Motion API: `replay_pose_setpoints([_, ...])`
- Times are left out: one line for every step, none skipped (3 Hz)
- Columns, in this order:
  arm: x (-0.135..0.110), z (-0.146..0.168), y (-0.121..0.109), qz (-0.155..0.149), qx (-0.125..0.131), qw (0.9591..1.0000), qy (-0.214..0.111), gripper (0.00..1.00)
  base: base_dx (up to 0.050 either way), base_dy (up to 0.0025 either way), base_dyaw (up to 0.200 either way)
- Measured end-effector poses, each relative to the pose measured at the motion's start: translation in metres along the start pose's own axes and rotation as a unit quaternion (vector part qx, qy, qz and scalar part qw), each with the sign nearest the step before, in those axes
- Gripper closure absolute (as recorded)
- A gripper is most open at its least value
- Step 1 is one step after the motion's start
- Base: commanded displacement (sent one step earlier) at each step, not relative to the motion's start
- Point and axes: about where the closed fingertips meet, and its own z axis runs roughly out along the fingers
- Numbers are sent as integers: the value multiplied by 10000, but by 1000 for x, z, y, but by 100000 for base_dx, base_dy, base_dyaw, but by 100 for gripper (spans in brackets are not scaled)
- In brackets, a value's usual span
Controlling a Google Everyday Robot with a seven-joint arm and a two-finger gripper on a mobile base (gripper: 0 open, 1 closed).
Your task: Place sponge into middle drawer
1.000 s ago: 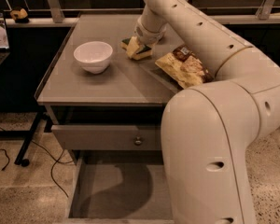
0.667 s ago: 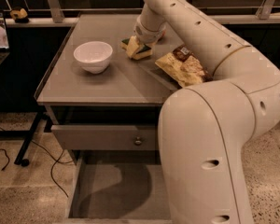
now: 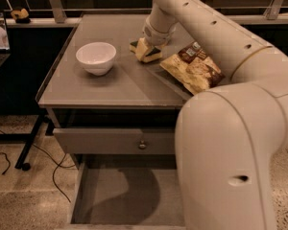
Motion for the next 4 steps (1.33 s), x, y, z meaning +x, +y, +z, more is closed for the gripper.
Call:
replay_pose_setpoints([22, -17, -4, 156, 82, 9997, -161, 100, 0, 0, 0])
replay_pose_setpoints([39, -30, -2, 282, 129, 9990, -325, 100, 0, 0, 0])
replay_pose_setpoints([41, -37, 3, 242, 49, 9984, -518, 100, 0, 0, 0])
replay_pose_setpoints([21, -28, 23, -166, -278, 9981, -526, 100, 0, 0, 0])
